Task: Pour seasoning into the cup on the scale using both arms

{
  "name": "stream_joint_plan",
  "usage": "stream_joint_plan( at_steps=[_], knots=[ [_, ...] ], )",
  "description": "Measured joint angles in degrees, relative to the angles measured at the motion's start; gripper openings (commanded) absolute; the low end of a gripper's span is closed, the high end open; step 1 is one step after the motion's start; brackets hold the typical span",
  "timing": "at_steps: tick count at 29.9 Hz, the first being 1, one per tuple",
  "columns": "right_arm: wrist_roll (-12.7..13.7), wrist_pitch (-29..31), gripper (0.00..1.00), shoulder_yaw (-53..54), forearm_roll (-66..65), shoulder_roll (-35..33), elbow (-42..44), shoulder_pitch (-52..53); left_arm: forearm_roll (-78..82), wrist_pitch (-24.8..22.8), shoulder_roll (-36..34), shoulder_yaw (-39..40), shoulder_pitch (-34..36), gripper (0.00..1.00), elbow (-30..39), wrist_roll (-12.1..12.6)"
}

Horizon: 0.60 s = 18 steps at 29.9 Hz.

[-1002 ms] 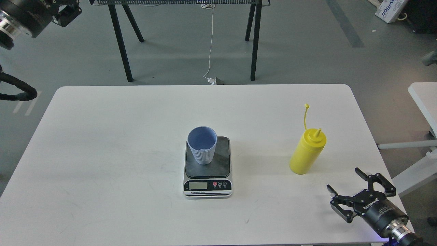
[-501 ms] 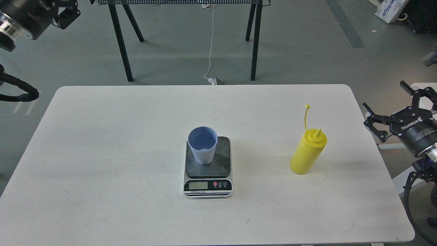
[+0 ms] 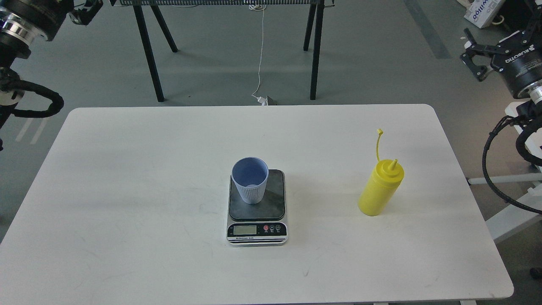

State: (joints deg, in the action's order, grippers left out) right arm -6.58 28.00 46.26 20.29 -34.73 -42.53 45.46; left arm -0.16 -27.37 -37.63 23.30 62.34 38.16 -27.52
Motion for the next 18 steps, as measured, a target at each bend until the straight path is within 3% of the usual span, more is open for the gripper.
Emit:
stream_joint_plan(
  at_steps=[4,10,18],
  knots=[
    [2.7,0.0,1.00,1.6,0.7,5.7,9.0,3.1,-5.0,-0.5,1.2,0.5,-1.0,1.00,-0.2,1.1],
    [2.8,0.0,1.00,4.1,0.6,11.1,11.3,3.5,-7.8,-0.3,2.3,0.8,-4.1,1.00,0.2,1.6],
    [1.9,0.0,1.00,3.9,0.5,12.1,11.3,3.6,-7.8,-0.3,2.7,5.1,-8.7,1.00,0.6,2.0]
  ],
)
